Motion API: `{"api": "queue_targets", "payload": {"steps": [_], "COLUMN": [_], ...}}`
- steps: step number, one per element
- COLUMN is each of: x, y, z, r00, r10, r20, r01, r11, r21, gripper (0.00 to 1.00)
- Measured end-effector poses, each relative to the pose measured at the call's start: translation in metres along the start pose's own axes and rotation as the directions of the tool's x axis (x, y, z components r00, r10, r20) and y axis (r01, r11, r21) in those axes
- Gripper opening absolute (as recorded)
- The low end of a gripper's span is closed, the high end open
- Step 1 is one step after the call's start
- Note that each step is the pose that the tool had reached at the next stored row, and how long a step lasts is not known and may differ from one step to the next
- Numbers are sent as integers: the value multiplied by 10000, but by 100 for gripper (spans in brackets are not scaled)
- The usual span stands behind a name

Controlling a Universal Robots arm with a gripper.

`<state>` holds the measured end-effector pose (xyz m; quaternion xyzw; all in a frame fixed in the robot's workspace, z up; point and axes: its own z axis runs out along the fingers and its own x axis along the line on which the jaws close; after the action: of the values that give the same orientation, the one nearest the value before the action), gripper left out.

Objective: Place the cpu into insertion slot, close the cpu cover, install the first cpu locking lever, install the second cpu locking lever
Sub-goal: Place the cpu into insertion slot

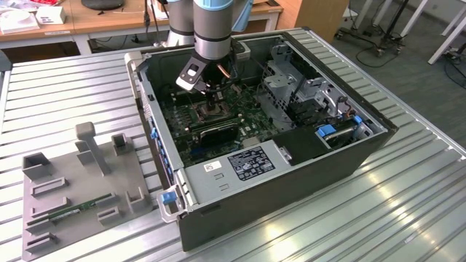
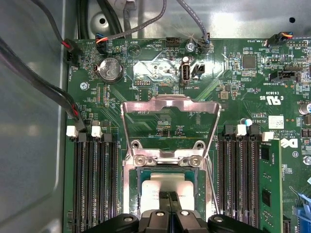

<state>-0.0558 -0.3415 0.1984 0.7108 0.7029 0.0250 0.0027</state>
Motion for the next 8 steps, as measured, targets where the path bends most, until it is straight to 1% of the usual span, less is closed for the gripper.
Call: {"api": "queue_targets", "payload": {"steps": [3,5,8], "x": [4,1,2], "y": [3,1,3], "z": [-14,-40,-72], "r00": [10000,10000,10000], "r10": [0,0,0], "r20": [-18,-1,0], "r01": [0,0,0], "r11": [10000,10000,10000], "r21": [-11,0,0], "gripper": [11,11,11]}}
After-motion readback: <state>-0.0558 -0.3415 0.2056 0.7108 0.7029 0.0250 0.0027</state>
